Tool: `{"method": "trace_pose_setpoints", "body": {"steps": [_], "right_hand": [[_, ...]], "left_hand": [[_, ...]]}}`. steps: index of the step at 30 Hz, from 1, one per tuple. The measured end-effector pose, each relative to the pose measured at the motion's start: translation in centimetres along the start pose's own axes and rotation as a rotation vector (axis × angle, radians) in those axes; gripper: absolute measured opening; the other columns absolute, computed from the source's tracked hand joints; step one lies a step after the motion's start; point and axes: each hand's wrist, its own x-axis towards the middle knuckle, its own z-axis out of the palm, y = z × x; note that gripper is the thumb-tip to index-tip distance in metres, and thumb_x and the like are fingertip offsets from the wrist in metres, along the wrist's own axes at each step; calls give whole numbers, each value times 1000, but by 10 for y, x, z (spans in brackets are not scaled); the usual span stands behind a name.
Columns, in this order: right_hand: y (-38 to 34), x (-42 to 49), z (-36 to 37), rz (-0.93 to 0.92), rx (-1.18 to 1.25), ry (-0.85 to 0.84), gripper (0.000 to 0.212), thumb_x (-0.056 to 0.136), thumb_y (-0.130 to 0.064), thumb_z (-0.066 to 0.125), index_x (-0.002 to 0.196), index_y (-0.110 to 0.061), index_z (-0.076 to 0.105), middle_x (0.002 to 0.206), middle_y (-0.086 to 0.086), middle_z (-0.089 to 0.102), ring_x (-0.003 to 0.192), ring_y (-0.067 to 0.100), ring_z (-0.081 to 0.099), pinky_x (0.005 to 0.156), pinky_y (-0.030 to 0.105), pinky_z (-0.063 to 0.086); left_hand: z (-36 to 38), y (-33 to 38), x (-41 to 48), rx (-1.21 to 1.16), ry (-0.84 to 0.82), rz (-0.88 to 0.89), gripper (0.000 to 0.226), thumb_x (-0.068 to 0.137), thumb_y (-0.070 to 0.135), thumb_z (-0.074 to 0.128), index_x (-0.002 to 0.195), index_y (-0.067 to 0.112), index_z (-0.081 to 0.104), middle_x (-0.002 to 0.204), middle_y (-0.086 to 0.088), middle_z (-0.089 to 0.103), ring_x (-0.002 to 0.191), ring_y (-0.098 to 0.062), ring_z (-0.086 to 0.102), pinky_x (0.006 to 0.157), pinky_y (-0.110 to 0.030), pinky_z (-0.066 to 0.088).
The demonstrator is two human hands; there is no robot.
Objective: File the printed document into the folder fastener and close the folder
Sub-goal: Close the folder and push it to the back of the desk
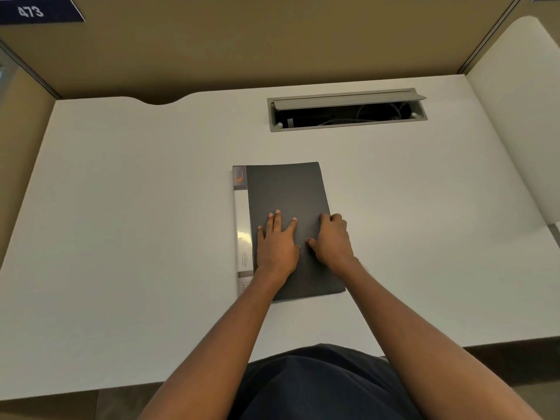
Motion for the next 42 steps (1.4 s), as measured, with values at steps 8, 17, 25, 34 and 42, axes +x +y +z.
{"method": "trace_pose_setpoints", "body": {"steps": [8,17,25,34,42], "right_hand": [[-8,-16,23,-168,-162,-12,79,98,-45,62,162,-22,23,169,18,14,156,33,19,123,43,32],[-2,-19,32,-202,-238,-4,78,97,-48,62,162,-30,23,169,10,18,156,28,19,122,39,31],[4,-22,37,-206,-243,27,76,98,-52,57,162,-34,20,170,8,17,156,28,18,122,41,30],[10,-19,37,-223,-221,27,75,98,-50,58,162,-35,21,170,6,16,156,27,17,122,41,28],[25,-3,19,-95,254,154,72,90,-39,73,153,-19,43,156,9,39,144,29,39,120,40,35]], "left_hand": [[2,0,1,-31,27,-13,74,102,27,60,165,31,20,175,-9,1,163,-27,-3,130,-50,2],[-10,-39,-11,-125,269,-238,67,103,15,50,164,19,23,173,-13,12,161,-28,12,129,-51,17],[-24,-54,-10,-302,272,-461,67,103,27,55,162,14,25,145,-16,58,134,-37,53,108,-51,44],[-37,-73,1,-973,260,-572,34,99,18,66,131,9,61,135,-13,67,115,-38,68,103,-53,56],[-36,-89,-4,-1262,202,-510,34,101,16,63,133,23,53,130,-9,68,98,-31,72,86,-50,62]]}}
